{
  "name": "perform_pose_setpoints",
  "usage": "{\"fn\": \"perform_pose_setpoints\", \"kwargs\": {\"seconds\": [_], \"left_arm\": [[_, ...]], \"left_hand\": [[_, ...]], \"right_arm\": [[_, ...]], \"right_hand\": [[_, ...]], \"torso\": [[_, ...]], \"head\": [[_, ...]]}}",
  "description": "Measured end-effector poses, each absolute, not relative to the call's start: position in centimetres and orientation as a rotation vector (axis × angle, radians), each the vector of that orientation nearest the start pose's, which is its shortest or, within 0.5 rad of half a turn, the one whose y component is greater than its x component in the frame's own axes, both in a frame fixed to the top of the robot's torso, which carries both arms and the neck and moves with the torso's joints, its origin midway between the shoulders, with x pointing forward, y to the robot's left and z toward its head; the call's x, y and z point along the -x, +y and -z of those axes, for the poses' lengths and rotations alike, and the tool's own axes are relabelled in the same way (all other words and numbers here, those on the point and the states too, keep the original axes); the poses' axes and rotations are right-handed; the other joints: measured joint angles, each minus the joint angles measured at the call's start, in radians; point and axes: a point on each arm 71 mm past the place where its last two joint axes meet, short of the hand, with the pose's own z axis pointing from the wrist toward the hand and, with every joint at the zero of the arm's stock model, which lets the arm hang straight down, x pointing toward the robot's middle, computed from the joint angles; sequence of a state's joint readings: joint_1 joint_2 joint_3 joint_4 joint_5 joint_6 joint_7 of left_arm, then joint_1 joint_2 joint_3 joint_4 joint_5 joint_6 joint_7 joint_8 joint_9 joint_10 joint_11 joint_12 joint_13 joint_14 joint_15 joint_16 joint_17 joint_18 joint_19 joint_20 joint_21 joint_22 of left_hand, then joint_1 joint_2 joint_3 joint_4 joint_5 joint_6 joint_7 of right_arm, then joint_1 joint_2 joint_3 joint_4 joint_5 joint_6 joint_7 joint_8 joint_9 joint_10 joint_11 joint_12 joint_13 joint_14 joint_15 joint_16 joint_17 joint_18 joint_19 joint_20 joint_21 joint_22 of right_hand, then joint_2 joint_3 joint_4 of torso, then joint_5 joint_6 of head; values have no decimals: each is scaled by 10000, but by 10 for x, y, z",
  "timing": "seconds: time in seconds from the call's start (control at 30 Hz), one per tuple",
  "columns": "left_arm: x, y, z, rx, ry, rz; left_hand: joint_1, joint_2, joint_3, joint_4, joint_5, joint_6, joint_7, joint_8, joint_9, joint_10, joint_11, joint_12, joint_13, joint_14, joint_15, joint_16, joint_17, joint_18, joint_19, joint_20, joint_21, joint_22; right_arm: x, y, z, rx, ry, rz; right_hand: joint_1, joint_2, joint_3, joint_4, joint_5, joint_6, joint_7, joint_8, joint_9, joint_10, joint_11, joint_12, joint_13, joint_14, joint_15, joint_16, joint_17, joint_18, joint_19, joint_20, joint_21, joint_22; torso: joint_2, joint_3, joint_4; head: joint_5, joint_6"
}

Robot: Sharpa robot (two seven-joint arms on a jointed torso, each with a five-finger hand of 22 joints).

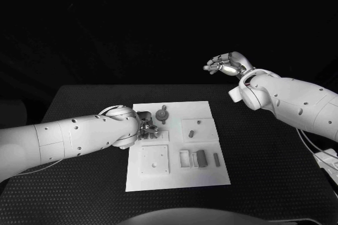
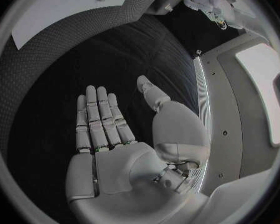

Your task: Assemble the parts on the task board

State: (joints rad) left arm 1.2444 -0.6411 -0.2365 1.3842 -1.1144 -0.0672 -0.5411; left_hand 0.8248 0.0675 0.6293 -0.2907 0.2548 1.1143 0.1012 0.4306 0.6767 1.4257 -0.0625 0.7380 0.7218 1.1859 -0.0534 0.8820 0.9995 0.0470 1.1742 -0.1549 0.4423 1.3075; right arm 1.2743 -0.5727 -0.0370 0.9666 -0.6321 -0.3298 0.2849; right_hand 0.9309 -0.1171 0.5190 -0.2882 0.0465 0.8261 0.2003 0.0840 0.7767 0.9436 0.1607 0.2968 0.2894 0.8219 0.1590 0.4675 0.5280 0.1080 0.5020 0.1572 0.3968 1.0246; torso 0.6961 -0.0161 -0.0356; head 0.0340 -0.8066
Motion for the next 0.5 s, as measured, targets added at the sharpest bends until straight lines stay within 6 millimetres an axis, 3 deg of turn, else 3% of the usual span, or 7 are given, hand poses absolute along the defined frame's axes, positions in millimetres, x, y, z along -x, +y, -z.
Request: {"fn": "perform_pose_setpoints", "kwargs": {"seconds": [0.13, 0.43, 0.5], "left_arm": [[-484, 168, 270, 1369, 22589, 2986], [-486, 167, 270, 1306, 22705, 2938], [-486, 167, 271, 1296, 22735, 2925]], "left_hand": [[-210, 11, 271, -136, -123, -4, -4, 33, 18, -1, 1, 46, -20, 0, 0, 77, -60, 0, 0, 1, 0, -1], [-553, 190, 451, 40, -1050, -15, -19, 100, 83, -2, 2, 196, -111, -35, -35, 204, -280, 1, -12, 13, 39, -1], [-641, 232, 431, 137, -1125, 20, -54, 100, 92, -2, 2, 231, -124, -35, -35, 271, -322, 3, 9, -8, 39, -2]], "right_arm": [[-589, -231, 162, -5202, 14552, -10203], [-589, -231, 162, -5205, 14558, -10201], [-589, -231, 162, -5205, 14560, -10202]], "right_hand": [[0, 0, 0, 0, 0, 0, 0, 0, 0, 0, 0, 0, -8, 0, 0, 0, 0, -1, 0, 0, 0, 0], [0, 0, 0, 0, 0, 0, 0, 0, -9, 0, 0, 0, -18, 0, 0, -38, 0, 0, -37, 37, 0, 0], [0, 0, 0, 0, 0, 0, 0, 0, -8, 0, 0, 0, -17, 0, 0, -38, 0, 0, -37, 37, 0, 1]], "torso": [[0, 0, -3], [-1, 4, -5], [-1, 4, -7]], "head": [[1, 7], [2, -13], [2, -14]]}}
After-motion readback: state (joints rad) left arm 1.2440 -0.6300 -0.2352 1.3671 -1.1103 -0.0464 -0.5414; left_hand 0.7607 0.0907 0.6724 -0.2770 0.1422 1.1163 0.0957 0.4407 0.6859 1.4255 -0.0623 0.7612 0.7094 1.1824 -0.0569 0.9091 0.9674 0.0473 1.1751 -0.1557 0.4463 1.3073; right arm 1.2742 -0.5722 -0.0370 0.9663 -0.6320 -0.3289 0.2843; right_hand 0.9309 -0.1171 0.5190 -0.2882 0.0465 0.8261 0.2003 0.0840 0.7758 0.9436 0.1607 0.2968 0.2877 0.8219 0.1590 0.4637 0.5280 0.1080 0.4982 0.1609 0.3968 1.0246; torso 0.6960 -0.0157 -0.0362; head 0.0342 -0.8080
